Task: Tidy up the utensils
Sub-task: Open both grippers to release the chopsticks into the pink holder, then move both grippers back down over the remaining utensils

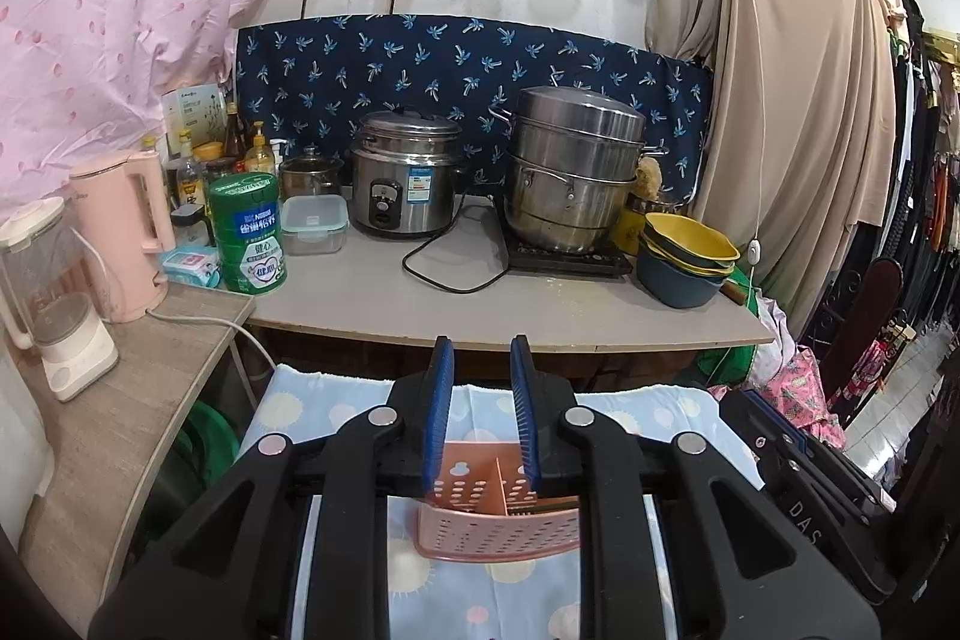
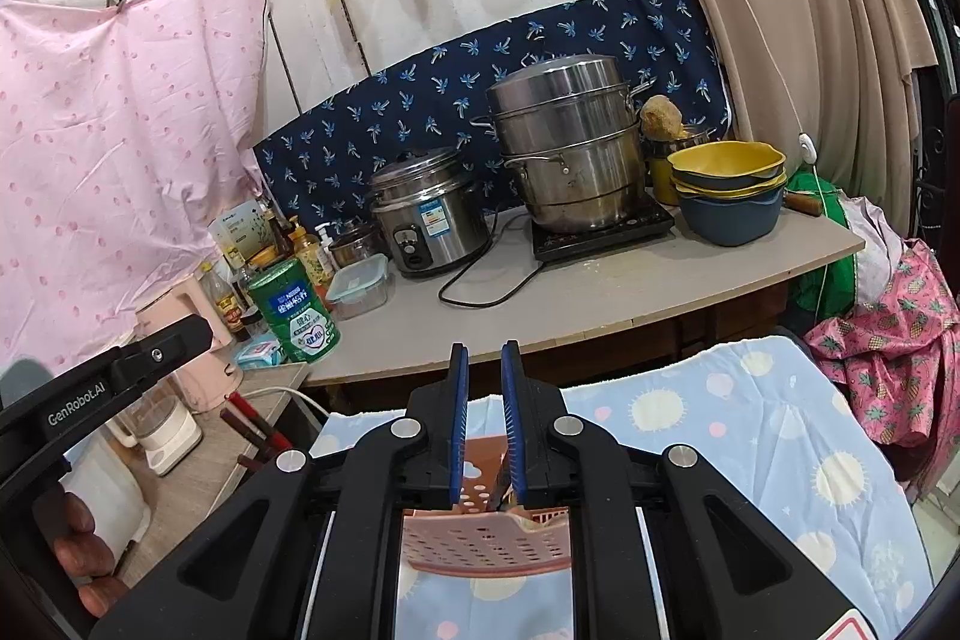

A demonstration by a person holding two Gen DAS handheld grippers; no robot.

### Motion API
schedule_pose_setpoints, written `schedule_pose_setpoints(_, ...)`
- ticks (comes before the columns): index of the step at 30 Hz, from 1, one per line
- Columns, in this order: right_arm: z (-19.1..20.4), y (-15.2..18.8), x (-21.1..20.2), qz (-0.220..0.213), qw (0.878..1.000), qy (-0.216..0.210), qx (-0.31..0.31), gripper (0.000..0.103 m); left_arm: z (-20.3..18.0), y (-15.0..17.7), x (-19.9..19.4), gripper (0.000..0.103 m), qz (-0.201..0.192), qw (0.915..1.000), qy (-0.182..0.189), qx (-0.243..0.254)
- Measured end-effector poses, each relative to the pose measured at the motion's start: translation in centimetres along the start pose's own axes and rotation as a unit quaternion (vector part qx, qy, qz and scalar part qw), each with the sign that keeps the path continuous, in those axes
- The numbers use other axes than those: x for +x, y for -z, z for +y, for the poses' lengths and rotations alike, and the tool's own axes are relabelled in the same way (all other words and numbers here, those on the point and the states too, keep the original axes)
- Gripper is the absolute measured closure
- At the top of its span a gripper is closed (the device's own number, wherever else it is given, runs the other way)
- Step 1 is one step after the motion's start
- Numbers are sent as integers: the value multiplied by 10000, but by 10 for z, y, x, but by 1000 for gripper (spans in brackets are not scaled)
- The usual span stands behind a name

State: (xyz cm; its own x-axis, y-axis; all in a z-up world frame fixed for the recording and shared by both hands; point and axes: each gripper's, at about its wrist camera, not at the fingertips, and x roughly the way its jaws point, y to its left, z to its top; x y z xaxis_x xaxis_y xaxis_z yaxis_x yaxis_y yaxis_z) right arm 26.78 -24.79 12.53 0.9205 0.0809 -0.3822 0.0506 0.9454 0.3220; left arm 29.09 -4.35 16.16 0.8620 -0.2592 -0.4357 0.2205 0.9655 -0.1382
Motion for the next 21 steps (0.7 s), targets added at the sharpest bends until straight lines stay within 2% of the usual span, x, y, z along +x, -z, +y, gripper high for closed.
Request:
schedule_pose_setpoints(5, -1, 6, -9, 42, 10000, -21, 38, 90, 2, 9, -8, 83, 132, 9999, 10, -52)
schedule_pose_setpoints(11, -7, 33, -36, 285, 9991, -109, 306, 90, 1, 36, -25, 83, 381, 9992, 121, -62)
schedule_pose_setpoints(15, -10, 67, -57, 599, 9972, -150, 416, 90, -3, 72, -38, 78, 702, 9973, 191, -29)
schedule_pose_setpoints(21, -16, 129, -86, 1150, 9920, -117, 502, 90, -10, 139, -53, 78, 1311, 9910, 270, -6)
